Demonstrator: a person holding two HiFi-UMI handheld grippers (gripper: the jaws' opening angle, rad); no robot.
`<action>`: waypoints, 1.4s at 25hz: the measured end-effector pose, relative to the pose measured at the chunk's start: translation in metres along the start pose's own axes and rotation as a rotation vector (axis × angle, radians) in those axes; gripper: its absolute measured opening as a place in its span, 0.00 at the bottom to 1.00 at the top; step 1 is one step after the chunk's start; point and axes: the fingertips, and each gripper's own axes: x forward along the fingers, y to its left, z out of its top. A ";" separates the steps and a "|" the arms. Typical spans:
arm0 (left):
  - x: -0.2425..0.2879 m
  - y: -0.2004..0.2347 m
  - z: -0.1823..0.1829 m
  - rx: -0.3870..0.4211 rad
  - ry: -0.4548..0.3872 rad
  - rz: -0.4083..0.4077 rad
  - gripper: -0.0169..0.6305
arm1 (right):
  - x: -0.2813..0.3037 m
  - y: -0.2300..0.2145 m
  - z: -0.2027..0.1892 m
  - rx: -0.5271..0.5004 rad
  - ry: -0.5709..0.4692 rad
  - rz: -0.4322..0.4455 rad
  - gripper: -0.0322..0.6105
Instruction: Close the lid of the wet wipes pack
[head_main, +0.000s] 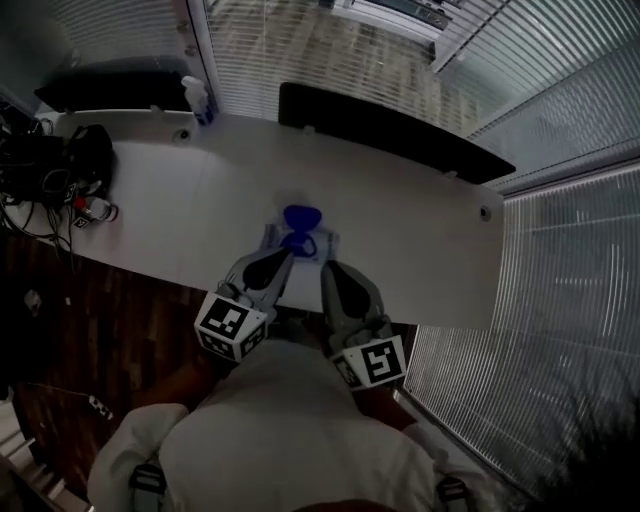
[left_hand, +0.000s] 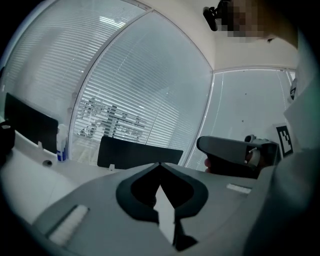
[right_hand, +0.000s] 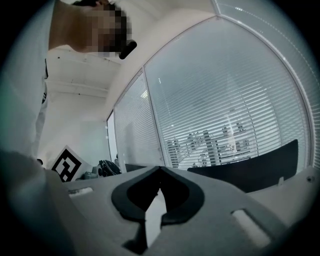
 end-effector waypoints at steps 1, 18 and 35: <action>0.002 0.004 -0.004 0.000 0.008 0.005 0.03 | 0.003 -0.001 -0.003 -0.005 0.006 -0.001 0.05; 0.039 0.070 -0.103 0.024 0.252 0.086 0.03 | 0.064 -0.023 -0.083 -0.067 0.187 0.045 0.05; 0.068 0.121 -0.278 -0.020 0.610 0.097 0.03 | 0.134 -0.107 -0.223 -0.289 0.455 0.114 0.05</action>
